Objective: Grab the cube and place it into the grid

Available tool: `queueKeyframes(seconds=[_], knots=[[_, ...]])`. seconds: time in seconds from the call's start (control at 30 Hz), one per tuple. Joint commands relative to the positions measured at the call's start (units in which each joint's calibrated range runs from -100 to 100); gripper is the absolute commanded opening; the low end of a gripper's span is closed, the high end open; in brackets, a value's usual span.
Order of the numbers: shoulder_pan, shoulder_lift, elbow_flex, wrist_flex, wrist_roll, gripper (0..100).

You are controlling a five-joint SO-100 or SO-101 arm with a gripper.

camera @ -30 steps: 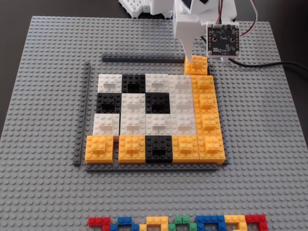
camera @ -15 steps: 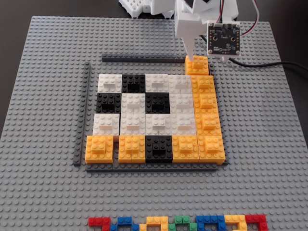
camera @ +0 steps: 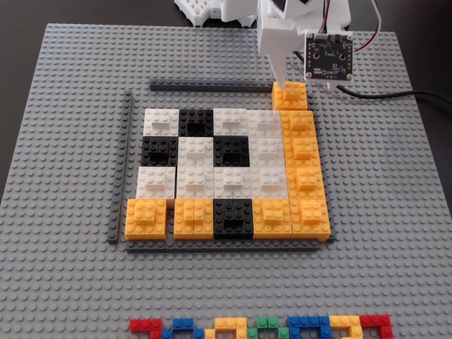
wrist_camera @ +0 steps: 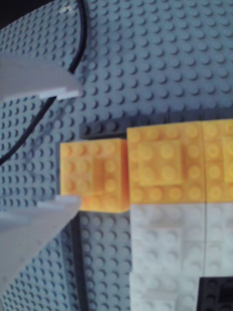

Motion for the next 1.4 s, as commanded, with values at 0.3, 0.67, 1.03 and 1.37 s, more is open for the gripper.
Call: queueKeyframes(seconds=[0.3, 0.67, 1.03, 1.37], knots=[[1.06, -5.08, -5.43, 1.10, 0.68, 26], [1.35, -9.20, -11.87, 5.83, 1.32, 26], [3.56, -17.37, -17.76, 9.40, 4.40, 13], [7.83, -35.00, -4.62, 3.78, 9.47, 3]])
